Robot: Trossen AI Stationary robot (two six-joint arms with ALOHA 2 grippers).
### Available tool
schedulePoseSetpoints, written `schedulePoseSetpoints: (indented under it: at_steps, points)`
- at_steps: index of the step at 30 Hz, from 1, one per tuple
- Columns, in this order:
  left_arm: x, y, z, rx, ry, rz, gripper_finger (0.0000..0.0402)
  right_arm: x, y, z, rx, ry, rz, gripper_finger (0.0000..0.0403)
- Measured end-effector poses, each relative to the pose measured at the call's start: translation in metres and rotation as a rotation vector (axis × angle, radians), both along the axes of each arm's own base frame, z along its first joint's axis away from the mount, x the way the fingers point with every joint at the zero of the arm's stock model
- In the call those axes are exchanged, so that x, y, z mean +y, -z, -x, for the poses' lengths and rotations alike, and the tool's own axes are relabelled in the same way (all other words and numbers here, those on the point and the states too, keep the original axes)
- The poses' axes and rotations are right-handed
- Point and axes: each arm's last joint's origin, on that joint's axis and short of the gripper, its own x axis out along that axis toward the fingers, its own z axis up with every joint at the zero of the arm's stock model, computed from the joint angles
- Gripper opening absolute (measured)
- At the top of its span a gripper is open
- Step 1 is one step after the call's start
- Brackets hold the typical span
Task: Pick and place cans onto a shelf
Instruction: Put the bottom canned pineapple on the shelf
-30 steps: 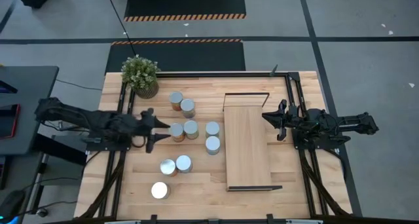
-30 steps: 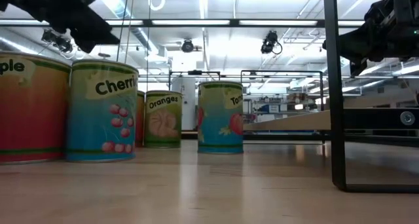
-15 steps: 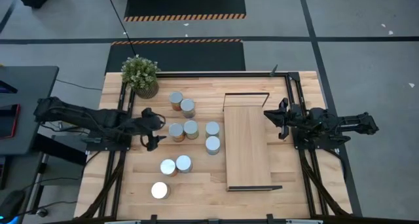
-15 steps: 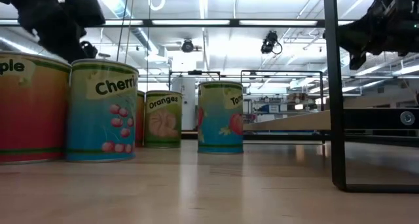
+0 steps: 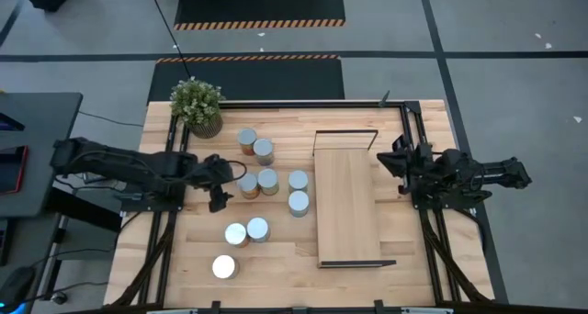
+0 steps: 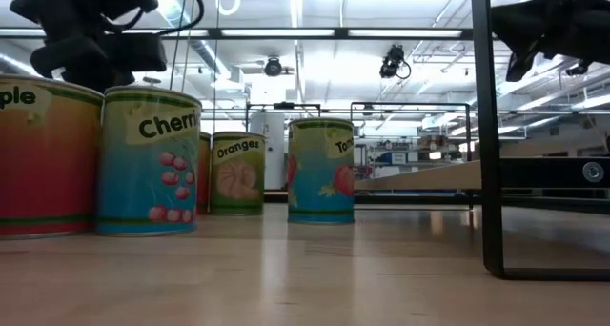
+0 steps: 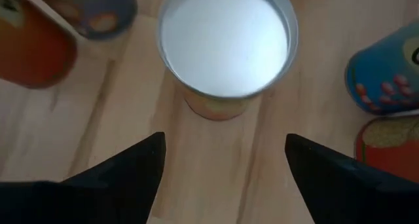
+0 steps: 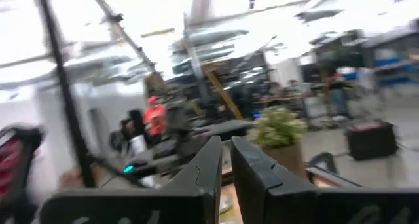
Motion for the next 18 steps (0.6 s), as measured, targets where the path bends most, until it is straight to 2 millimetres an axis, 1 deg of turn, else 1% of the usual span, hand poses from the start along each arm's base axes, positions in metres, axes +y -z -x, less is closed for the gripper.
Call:
schedulePoseSetpoints:
  at_steps: [2,7,10,12,15,18]
  points:
    - [-0.001,-0.002,-0.005,0.028,0.009,0.011,0.0319,0.001,0.001,-0.001,0.012,-0.027,0.02,0.0042]
    - [-0.003,-0.028,-0.021,0.124,0.075,-0.019,0.0319,0.001,0.003,-0.004,0.044,-0.019,0.036,0.0057]
    - [-0.002,-0.039,-0.026,0.182,0.088,-0.071,0.0319,0.001,0.004,-0.005,0.058,-0.013,0.056,0.0074]
    - [-0.002,-0.041,-0.03,0.193,0.083,-0.091,0.0319,0.001,0.004,-0.006,0.064,-0.016,0.069,0.0088]
    - [-0.002,-0.038,-0.035,0.223,0.064,-0.082,0.0321,0.003,0.005,-0.007,0.071,-0.047,0.095,0.0112]
    - [-0.004,-0.037,-0.041,0.269,0.054,-0.004,0.0334,0.004,0.006,-0.008,0.093,-0.082,0.135,0.0138]
